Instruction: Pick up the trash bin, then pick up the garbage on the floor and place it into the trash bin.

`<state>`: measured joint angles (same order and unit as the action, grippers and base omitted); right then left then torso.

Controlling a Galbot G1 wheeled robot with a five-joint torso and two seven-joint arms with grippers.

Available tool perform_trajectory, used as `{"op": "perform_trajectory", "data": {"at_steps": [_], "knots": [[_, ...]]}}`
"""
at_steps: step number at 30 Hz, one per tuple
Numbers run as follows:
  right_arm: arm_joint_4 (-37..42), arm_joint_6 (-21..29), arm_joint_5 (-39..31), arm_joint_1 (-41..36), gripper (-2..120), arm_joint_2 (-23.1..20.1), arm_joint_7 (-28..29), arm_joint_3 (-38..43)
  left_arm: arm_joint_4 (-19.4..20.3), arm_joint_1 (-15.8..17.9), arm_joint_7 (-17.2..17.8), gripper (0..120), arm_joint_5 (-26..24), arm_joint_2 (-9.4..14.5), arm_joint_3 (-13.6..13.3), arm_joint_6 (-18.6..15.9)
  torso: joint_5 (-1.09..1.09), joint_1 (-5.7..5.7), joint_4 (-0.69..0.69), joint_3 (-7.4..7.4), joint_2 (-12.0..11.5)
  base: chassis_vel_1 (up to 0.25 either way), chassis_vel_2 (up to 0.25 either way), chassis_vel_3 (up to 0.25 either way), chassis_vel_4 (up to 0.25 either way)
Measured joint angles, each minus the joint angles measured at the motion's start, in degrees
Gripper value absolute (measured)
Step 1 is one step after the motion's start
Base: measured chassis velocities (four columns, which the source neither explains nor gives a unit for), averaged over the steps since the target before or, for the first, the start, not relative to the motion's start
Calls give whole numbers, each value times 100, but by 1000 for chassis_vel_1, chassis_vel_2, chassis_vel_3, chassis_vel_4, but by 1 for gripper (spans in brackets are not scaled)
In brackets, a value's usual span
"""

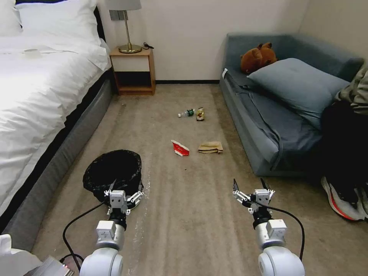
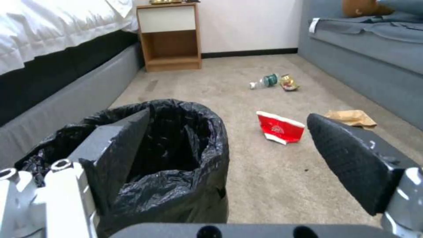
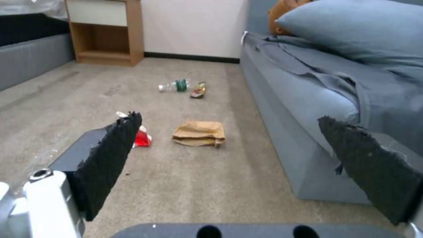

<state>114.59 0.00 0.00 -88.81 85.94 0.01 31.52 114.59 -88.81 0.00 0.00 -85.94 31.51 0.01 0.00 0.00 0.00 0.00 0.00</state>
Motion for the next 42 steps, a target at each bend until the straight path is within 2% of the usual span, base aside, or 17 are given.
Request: {"op": "perform_trajectory", "data": {"at_steps": [42], "knots": [[-1, 0, 0, 0, 100, 0, 0, 0, 0, 0, 0, 94, 0, 0, 0, 0, 0, 0, 0, 0, 0, 0, 0, 0, 0]]}}
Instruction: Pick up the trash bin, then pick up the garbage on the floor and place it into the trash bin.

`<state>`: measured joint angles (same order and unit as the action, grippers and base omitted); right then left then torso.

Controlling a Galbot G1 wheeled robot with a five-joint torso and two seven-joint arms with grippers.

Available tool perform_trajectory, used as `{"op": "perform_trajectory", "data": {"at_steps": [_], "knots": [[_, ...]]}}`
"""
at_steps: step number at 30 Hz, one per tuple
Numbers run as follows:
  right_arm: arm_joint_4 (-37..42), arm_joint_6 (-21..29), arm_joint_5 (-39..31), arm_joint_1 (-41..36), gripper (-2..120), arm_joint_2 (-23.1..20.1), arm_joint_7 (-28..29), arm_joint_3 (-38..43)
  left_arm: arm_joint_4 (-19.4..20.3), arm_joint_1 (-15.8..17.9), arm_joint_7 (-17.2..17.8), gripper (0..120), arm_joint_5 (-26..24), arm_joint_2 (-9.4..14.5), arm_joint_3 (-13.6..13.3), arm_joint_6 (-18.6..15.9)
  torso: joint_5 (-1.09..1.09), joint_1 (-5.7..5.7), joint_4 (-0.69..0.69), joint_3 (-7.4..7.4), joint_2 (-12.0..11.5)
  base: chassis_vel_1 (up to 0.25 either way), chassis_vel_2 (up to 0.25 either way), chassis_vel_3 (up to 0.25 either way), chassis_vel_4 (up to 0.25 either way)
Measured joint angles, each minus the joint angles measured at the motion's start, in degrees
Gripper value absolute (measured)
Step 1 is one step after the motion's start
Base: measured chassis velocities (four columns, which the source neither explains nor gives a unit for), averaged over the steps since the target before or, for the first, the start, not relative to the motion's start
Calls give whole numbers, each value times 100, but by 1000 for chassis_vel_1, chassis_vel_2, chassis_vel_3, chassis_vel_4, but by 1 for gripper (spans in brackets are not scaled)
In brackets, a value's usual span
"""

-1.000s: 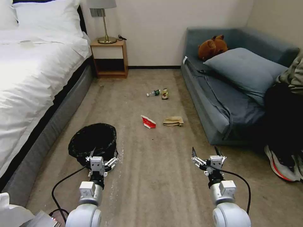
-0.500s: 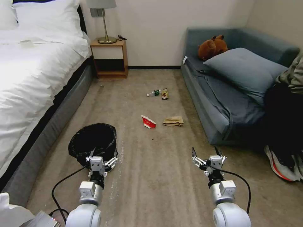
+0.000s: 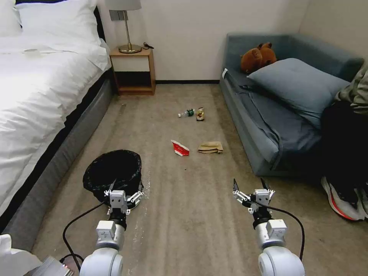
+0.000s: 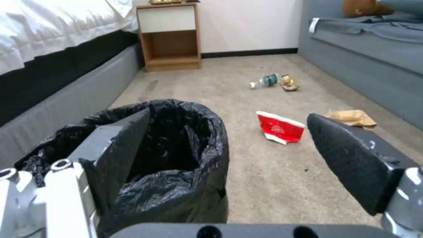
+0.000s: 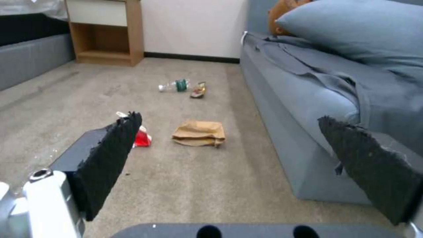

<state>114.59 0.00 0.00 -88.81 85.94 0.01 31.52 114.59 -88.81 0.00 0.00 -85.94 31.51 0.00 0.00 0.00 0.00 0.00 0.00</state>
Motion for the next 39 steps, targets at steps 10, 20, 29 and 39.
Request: {"op": "perform_trajectory", "data": {"at_steps": [10, 20, 29, 39], "knots": [[0, 0, 0, 0, 100, -1, 0, 0, 0, 0, 0, 94, 0, 0, 0, 0, 0, 0, 0, 0, 0, 0, 0, 0, 0], [0, 0, 0, 0, 100, 0, 0, 0, 0, 0, 0, 94, 0, 0, 0, 0, 0, 0, 0, 0, 0, 0, 0, 0, 0], [-19, 119, -31, 205, 100, 89, -146, 295, -55, 271, -30, 100, 1, 4, 140, -304, 2, 0, 0, 0, 1, 0, 0, 0, 0], [-43, 796, -330, 1194, 100, 496, -693, 1721, -379, 1562, -157, 100, 36, 57, 1021, -1889, 0, 0, 0, 1, 1, 0, 0, 0, 0]]}}
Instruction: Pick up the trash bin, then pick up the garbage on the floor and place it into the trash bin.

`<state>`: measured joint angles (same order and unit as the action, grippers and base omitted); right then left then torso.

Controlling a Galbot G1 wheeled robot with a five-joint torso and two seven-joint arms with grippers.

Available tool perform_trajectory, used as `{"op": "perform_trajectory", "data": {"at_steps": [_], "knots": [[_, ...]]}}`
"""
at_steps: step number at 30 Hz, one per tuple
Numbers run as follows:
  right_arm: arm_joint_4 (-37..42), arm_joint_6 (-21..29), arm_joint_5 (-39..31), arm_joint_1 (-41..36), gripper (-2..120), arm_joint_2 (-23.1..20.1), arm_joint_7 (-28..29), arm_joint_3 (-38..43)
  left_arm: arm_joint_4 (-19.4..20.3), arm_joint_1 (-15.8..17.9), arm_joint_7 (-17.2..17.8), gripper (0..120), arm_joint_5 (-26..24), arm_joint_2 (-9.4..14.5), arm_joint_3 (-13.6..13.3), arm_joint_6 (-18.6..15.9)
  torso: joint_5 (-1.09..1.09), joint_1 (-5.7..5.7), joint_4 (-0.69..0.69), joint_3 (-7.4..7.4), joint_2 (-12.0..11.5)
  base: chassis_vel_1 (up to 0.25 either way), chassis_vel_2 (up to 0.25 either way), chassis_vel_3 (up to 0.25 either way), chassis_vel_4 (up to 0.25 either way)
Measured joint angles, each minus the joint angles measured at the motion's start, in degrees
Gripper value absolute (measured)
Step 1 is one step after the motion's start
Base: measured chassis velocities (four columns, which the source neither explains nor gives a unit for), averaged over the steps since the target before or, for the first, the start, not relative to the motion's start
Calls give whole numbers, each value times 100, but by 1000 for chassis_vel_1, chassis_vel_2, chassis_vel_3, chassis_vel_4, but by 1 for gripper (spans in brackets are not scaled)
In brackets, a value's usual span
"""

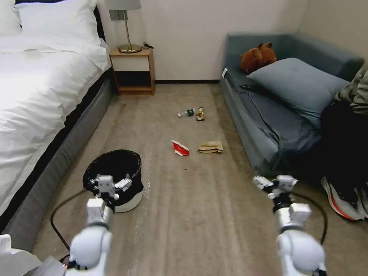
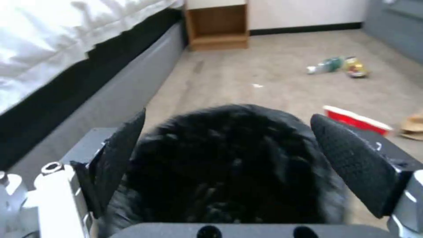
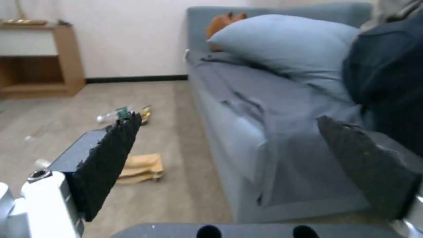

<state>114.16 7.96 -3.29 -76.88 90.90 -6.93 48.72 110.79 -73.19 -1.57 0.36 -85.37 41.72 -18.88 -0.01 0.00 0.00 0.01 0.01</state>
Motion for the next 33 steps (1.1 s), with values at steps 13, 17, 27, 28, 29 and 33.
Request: {"op": "perform_trajectory", "data": {"at_steps": [13, 17, 27, 28, 29, 33], "knots": [[-86, -86, 80, 9, 100, 8, 15, -137, 275, 53, 35, 100, -105, -12, 129, -590, 2, 0, 0, -1, 0, 0, 0, 0, 0], [-89, -99, 91, 6, 100, -7, 39, -172, 309, -43, 295, 100, -116, -48, 165, -870, 0, 0, 0, -1, 0, 0, 0, 0, 0], [-208, -236, 165, -44, 100, 29, 103, -231, 62, 141, 2043, 100, -1778, -169, 289, -1543, 0, 0, -1, -1, -1, 0, 0, 0, 0], [-215, -257, 172, -58, 100, 33, 104, -239, -21, 252, 2282, 100, -2068, -184, 305, -1544, 0, 0, -1, -1, -1, 0, 0, 0, 0], [-215, -276, 178, -70, 100, 41, 104, -241, -112, 361, 2490, 100, -2312, -192, 320, -1543, 0, 0, 0, -1, -1, 0, 0, 0, 0], [-210, -314, 185, -102, 100, 62, 104, -242, -255, 494, 2796, 100, -2692, -192, 356, -1543, 1, 0, 0, -1, -1, 0, 0, 0, 0]]}}
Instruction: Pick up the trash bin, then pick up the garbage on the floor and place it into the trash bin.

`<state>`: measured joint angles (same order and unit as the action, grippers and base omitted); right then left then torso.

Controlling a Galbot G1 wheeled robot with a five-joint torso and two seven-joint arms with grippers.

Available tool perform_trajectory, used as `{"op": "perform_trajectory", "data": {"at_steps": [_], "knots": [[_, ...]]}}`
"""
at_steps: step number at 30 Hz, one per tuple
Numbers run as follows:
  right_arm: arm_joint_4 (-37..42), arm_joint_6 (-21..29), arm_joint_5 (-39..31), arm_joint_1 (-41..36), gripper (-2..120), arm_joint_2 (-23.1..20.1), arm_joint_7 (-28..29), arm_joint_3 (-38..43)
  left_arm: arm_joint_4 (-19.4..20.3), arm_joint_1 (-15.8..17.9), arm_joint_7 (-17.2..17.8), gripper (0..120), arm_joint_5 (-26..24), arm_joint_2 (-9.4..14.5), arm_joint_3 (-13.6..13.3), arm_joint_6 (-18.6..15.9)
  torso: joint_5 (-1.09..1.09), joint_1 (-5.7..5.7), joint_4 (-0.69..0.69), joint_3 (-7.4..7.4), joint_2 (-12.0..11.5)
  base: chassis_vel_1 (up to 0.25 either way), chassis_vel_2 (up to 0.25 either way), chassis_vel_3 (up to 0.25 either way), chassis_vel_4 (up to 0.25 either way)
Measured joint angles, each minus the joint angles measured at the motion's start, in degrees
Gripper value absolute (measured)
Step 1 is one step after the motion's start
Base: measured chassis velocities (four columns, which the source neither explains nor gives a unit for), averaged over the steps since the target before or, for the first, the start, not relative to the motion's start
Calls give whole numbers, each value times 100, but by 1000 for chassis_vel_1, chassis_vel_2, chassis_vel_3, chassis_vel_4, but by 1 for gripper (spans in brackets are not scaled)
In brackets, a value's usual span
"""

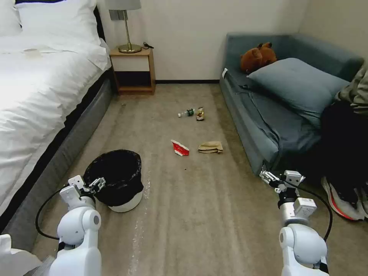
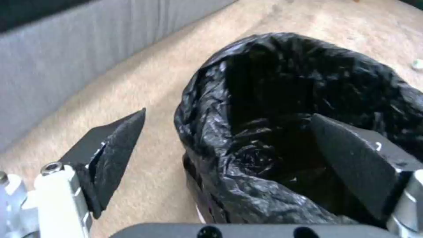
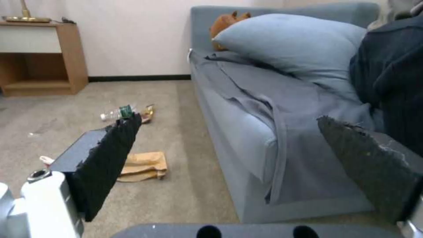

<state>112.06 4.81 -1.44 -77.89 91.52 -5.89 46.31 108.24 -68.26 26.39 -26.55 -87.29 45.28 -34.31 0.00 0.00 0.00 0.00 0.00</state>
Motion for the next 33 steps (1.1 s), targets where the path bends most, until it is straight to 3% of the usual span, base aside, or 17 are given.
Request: {"op": "perform_trajectory", "data": {"at_steps": [2, 7, 18, 20, 22, 23, 25, 26, 28, 29, 33], "knots": [[16, -57, 8, -37, 100, 18, 0, 3, -273, 152, 281, 100, -274, 7, 8, 5, -2, 0, 0, 0, 0, 0, 0, 0, 0], [18, -126, 74, -84, 100, 50, 0, 2, -589, 306, 498, 100, -493, -3, 2, 66, -1, 0, 0, 0, 0, 0, 0, 0, 0], [-22, -321, 218, -219, 100, 61, 3, -34, -1187, 720, 548, 97, -1094, 8, -9, 95, 0, 0, 0, 0, 0, 0, 0, 0, 0], [-22, -326, 227, -229, 100, 62, 5, -61, -1290, 774, 538, 91, -1156, 1, -12, 106, -1, 0, 0, 0, 0, 0, 0, 0, 0], [-51, -372, 281, -245, 100, 64, 10, -101, -1443, 847, 522, 78, -1268, -19, -10, 143, 2, 0, -1, -1, 0, 0, 0, 0, 0], [-107, -421, 303, -246, 100, 64, 20, -109, -1485, 846, 498, 65, -1278, -30, -22, 190, 4, 0, -2, -1, 0, 0, 0, 0, 0], [-113, -427, 304, -246, 100, 65, 22, -110, -1486, 843, 495, 64, -1277, -31, -24, 194, 4, 0, -2, -1, 0, 0, 0, 0, 0], [-131, -442, 306, -244, 100, 64, 25, -113, -1487, 821, 492, 55, -1273, -33, -25, 208, 3, 0, -2, -1, 0, 0, 0, 0, 0], [-133, -443, 306, -243, 100, 65, 27, -113, -1486, 818, 492, 53, -1272, -33, -25, 209, 3, 0, -3, -1, 1, 0, 0, 0, 0], [-147, -448, 307, -229, 100, 65, 37, -119, -1484, 806, 491, 43, -1266, -33, -25, 214, 1, 0, -3, -1, 0, 0, 0, 0, 0], [-172, -472, 329, -211, 100, 65, 55, -126, -1482, 797, 481, 34, -1263, -31, -22, 218, 0, 0, -1, -1, 0, 0, 0, 0, 0]]}}
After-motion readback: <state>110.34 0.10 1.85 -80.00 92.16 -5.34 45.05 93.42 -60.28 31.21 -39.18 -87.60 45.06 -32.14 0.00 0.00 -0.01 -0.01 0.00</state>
